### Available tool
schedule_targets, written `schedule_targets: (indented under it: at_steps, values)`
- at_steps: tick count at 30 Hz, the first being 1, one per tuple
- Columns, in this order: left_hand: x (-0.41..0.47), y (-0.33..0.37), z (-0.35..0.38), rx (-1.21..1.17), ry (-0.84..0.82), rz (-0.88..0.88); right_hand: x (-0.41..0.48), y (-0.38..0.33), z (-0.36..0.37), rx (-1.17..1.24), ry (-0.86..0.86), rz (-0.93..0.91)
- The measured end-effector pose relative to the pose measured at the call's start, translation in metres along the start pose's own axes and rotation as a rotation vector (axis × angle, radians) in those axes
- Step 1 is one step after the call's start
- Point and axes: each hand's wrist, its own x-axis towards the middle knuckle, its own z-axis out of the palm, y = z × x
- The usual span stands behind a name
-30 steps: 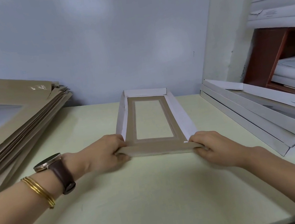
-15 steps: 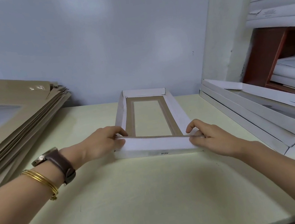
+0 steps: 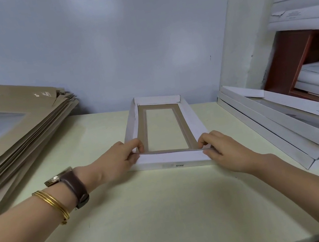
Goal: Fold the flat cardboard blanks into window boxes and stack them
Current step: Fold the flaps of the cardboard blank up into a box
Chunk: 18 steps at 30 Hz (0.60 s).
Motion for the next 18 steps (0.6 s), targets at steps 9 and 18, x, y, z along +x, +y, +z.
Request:
schedule_targets:
  at_steps: [9, 18]
  values:
    - [0.007, -0.001, 0.007, 0.247, 0.083, -0.029, 0.004, -0.015, -0.001, -0.175, 0.156, -0.048]
    - [0.004, 0.001, 0.011, 0.291, 0.09, -0.018, -0.003, -0.016, 0.002, -0.201, -0.009, -0.059]
